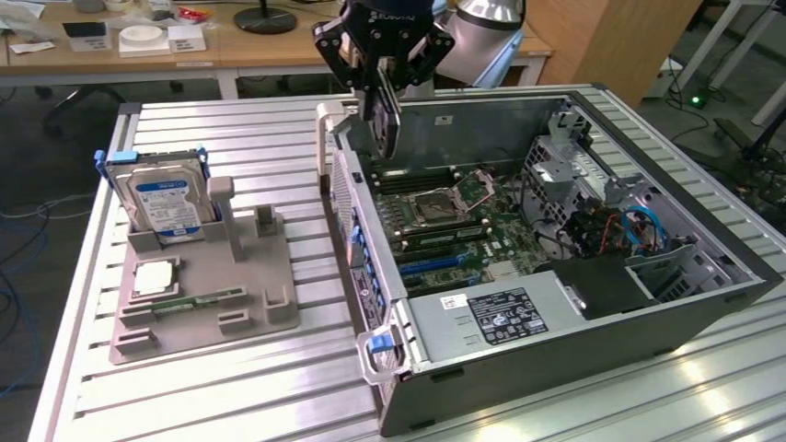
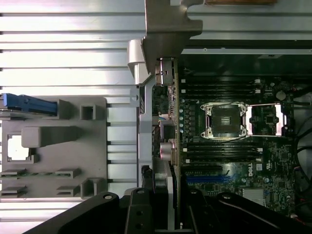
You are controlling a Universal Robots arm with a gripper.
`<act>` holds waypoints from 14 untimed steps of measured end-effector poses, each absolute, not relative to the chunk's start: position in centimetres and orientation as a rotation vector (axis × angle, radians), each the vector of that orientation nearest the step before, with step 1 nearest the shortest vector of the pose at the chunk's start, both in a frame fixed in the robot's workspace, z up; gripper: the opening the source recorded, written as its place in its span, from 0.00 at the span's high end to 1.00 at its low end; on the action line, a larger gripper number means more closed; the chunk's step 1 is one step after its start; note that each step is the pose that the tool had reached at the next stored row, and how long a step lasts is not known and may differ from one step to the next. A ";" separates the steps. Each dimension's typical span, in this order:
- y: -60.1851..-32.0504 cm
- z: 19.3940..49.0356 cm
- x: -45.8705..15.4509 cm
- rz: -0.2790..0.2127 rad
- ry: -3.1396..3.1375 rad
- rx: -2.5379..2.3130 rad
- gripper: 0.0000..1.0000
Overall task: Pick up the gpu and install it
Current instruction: 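Pick up the gpu and move the gpu toward the slot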
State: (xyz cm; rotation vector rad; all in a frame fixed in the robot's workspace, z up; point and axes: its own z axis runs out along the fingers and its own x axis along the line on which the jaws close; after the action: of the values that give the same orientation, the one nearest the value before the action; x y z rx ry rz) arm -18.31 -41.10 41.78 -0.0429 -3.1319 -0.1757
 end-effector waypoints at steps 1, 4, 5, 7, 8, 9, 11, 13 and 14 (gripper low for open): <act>-41.1 41.8 -18.3 -0.176 -3.132 -0.043 0.72; -41.1 41.8 -18.3 -0.176 -3.133 -0.043 0.72; -41.1 41.8 -18.2 -0.176 -3.133 -0.043 0.72; -41.1 41.8 -18.2 -0.176 -3.133 -0.043 0.72; -41.1 41.8 -18.1 -0.176 -3.133 -0.043 0.72; -41.1 41.8 -18.1 -0.176 -3.133 -0.043 0.72; -41.1 41.8 -18.0 -0.176 -3.133 -0.043 0.72; -41.1 41.8 -18.0 -0.176 -3.133 -0.043 0.72; -41.1 41.8 -18.0 -0.176 -3.133 -0.043 0.72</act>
State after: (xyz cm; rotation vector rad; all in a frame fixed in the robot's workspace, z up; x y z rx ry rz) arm -17.96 -41.06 41.78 -0.0428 -3.1334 -0.1758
